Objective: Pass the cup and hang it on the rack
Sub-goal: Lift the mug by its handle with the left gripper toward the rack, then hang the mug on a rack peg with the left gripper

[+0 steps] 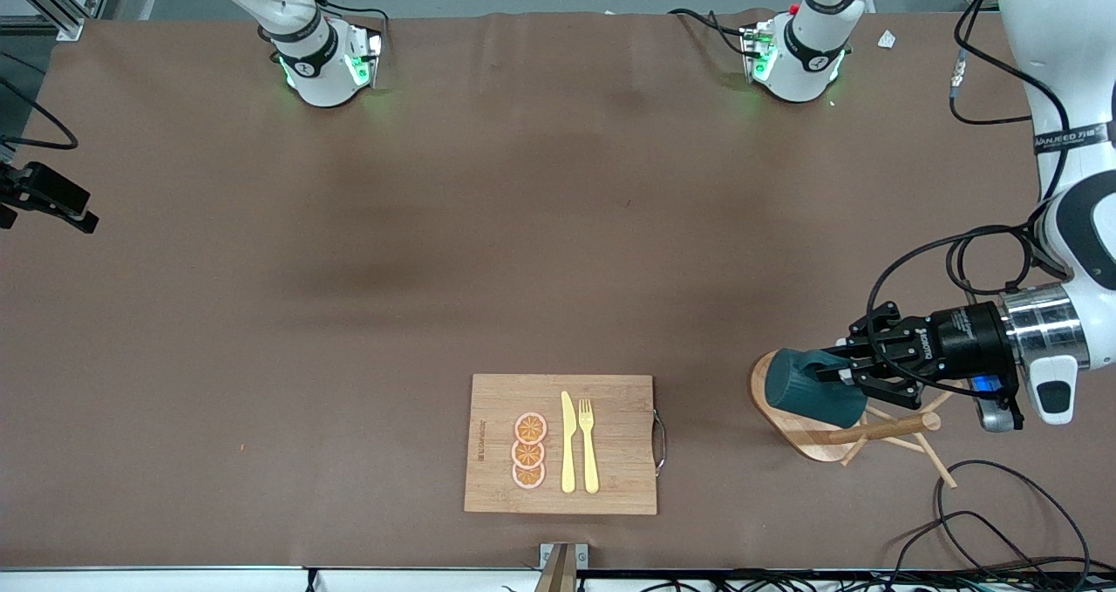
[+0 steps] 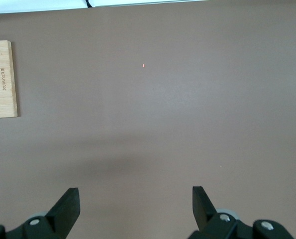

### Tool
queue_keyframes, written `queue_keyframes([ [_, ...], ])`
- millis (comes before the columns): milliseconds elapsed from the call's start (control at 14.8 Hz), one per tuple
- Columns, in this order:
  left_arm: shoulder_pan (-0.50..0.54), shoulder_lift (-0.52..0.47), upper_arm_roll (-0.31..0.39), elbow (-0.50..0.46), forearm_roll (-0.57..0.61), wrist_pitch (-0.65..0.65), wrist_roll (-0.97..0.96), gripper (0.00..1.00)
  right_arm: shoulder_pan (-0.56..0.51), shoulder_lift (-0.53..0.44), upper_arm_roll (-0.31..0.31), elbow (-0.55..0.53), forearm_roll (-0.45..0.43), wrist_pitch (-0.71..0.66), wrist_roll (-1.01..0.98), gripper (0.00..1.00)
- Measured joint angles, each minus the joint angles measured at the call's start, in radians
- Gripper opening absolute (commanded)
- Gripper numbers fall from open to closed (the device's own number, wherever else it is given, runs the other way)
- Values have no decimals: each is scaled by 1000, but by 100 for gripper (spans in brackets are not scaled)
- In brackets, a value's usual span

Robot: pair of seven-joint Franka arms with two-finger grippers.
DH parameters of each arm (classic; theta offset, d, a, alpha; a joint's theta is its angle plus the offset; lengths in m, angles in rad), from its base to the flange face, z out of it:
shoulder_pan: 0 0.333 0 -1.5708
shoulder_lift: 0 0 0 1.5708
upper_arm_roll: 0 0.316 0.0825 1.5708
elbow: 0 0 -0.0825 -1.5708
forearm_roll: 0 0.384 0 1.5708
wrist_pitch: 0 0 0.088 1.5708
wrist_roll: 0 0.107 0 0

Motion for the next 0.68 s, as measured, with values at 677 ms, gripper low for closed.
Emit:
queue_keyframes([
  [677, 69, 75, -1, -1, -73, -76, 76, 0, 0, 0, 0, 0, 0, 0, 0, 100],
])
